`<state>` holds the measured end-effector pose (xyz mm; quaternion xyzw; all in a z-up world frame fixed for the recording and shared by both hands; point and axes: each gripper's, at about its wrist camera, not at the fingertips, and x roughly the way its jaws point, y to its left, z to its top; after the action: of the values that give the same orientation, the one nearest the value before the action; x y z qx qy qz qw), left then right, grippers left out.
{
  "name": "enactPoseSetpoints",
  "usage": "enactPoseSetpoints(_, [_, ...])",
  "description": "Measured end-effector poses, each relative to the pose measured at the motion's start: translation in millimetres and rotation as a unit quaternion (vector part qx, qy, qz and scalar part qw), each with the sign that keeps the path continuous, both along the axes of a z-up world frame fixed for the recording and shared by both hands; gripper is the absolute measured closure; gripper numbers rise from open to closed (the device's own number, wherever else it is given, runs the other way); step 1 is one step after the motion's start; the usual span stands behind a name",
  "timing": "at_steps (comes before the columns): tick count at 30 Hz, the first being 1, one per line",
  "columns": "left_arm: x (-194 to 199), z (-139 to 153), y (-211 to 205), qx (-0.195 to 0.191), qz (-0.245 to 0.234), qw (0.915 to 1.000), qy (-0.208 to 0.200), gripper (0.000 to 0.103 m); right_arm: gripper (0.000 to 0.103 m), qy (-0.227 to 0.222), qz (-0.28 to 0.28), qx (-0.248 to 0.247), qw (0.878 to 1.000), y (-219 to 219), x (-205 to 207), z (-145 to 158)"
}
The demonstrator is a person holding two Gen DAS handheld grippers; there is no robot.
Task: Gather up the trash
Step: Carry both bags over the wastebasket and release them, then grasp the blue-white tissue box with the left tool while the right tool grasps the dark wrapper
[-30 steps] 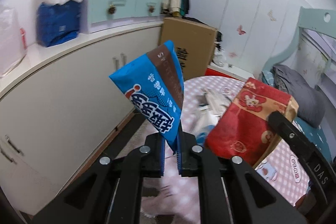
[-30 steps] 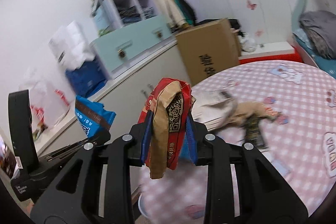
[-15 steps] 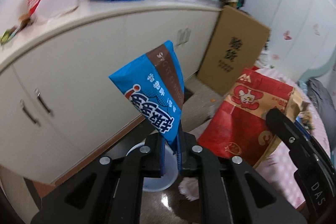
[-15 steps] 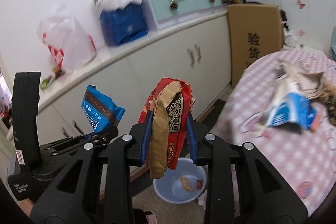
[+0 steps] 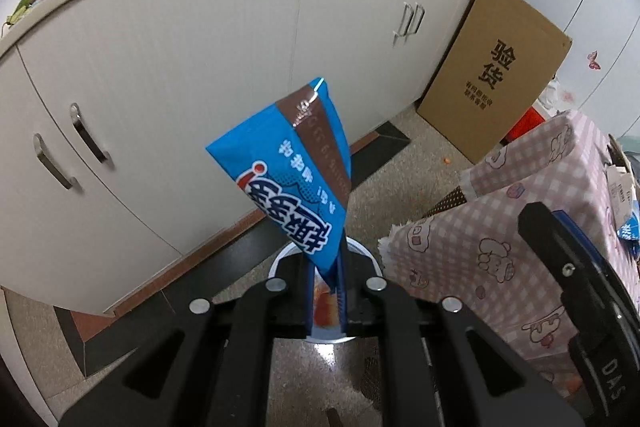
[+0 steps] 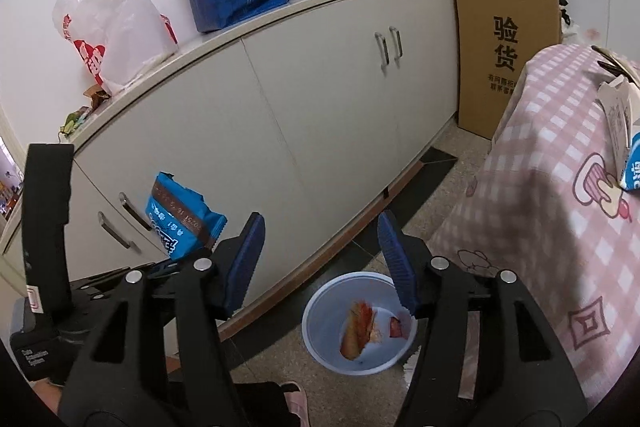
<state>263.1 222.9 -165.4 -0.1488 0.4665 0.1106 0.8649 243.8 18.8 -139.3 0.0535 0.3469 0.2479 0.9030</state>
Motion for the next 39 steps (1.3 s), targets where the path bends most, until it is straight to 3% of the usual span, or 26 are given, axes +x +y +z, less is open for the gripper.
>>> enactPoseSetpoints(11, [9,-7,-25,0.0,-0.02,0.9998,0.009,0.094,0.044,-0.006,-0.02,-0.01,1.0,-18,-2,2])
enactPoseSetpoints(24, [20,7,-44,0.006,-0.036,0.9993,-0.004,0.09,0.044,-0.028,-0.049,0.002,0.998,-38,-3,9])
enactPoseSetpoints(26, [21,8,-46,0.001,-0.038,0.9993,-0.002,0.063,0.044,-0.033,-0.054,0.005,0.998,-42,-3,11])
enactPoseSetpoints(28, [21,10,-48,0.002,-0.033,0.9994,-0.002,0.042,0.043,-0.035,-0.059,0.007,0.998,-45,-4,13])
enactPoseSetpoints(39, [2,38,-57,0.007,-0.039,0.999,-0.023,0.041,0.043,-0.041,-0.071,0.024,0.996,-65,-16,32])
